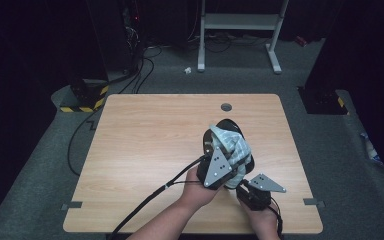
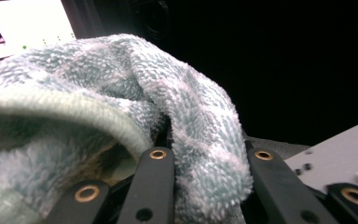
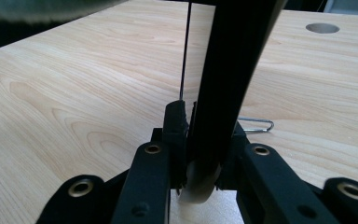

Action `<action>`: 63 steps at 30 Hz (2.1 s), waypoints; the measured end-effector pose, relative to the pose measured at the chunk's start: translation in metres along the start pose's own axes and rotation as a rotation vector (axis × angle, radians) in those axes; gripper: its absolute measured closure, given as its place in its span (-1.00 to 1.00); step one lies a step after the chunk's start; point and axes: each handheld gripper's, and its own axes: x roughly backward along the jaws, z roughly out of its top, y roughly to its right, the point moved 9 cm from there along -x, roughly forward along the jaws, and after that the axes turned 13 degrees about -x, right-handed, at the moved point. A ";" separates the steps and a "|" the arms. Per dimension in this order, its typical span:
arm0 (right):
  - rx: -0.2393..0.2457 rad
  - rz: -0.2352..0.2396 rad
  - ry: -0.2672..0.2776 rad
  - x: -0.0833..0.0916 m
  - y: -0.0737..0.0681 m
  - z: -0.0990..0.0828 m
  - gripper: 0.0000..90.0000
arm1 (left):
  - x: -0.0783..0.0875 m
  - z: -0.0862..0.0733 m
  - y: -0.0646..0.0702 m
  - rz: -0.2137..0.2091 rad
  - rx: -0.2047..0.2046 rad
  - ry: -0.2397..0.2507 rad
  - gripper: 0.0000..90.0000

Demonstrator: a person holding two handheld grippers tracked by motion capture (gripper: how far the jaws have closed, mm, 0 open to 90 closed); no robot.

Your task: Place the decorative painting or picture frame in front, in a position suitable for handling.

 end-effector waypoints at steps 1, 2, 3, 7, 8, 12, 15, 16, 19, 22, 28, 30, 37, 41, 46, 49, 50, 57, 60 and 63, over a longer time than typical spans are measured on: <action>-0.003 0.000 0.001 0.000 0.000 0.001 0.74 | -0.001 -0.002 -0.006 0.009 0.003 -0.005 0.75; -0.004 0.001 0.002 0.000 0.000 0.001 0.74 | -0.001 -0.005 -0.013 0.024 0.003 -0.013 0.75; -0.005 0.002 0.003 0.000 0.000 0.001 0.74 | -0.002 -0.009 -0.021 0.040 0.004 -0.027 0.75; -0.003 0.004 0.004 0.000 0.000 0.001 0.74 | -0.006 -0.035 -0.057 0.111 0.044 -0.090 0.75; -0.005 0.005 0.004 0.001 0.000 0.001 0.74 | -0.007 -0.042 -0.065 0.125 0.055 -0.109 0.75; -0.006 0.006 0.007 0.000 0.000 0.002 0.73 | -0.009 -0.066 -0.089 0.174 0.075 -0.169 0.75; -0.005 0.006 0.007 0.000 0.000 0.002 0.73 | -0.010 -0.076 -0.100 0.203 0.068 -0.203 0.75; -0.004 0.005 0.007 0.000 0.000 0.002 0.74 | -0.010 -0.080 -0.104 0.215 0.067 -0.218 0.75; 0.002 0.004 0.004 0.000 0.000 0.001 0.74 | -0.009 -0.092 -0.112 0.236 0.086 -0.257 0.75; 0.007 0.003 0.002 0.000 -0.001 0.000 0.74 | -0.008 -0.094 -0.110 0.236 0.086 -0.260 0.75; 0.005 0.002 0.002 0.000 -0.001 0.000 0.74 | -0.008 -0.096 -0.097 0.226 0.070 -0.254 0.75; 0.004 0.001 0.001 0.000 -0.001 0.000 0.74 | -0.007 -0.098 -0.094 0.221 0.059 -0.258 0.75; 0.005 -0.001 0.001 0.000 -0.002 0.000 0.74 | -0.006 -0.120 -0.098 0.230 0.063 -0.321 0.75; 0.006 0.000 0.001 0.000 -0.001 0.000 0.74 | -0.006 -0.117 -0.094 0.224 0.074 -0.310 0.75; 0.013 -0.009 0.001 0.000 -0.002 -0.001 0.73 | -0.007 -0.093 -0.073 0.184 0.040 -0.246 0.75; 0.013 -0.009 0.002 0.000 -0.002 0.000 0.73 | -0.006 -0.077 -0.054 0.147 -0.004 -0.211 0.75; 0.010 -0.009 0.002 0.000 -0.001 0.000 0.73 | -0.007 -0.071 -0.048 0.135 -0.015 -0.196 0.75; 0.006 -0.006 0.005 0.000 0.000 0.000 0.73 | -0.006 -0.039 -0.021 0.068 -0.053 -0.119 0.75; 0.007 -0.004 0.006 0.000 0.000 0.001 0.73 | -0.005 -0.037 -0.023 0.066 -0.042 -0.111 0.75; 0.006 -0.003 0.010 0.000 -0.001 0.001 0.73 | -0.005 -0.041 -0.031 0.074 -0.023 -0.112 0.75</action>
